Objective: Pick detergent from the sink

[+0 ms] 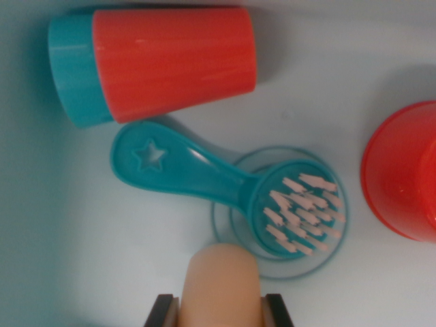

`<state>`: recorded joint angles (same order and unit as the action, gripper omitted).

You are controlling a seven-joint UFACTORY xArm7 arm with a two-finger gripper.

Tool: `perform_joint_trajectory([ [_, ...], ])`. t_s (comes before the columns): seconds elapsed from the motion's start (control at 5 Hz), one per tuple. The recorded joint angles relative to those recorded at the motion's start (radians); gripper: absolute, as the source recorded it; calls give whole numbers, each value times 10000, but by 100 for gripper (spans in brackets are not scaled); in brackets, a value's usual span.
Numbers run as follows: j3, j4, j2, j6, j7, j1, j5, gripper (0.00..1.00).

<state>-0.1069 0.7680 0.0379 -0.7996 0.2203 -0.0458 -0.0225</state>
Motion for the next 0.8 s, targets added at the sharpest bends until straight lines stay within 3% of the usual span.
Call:
perform_joint_trajectory([
  [0.8, 2, 189, -92, -280, -12, 2, 12, 100],
])
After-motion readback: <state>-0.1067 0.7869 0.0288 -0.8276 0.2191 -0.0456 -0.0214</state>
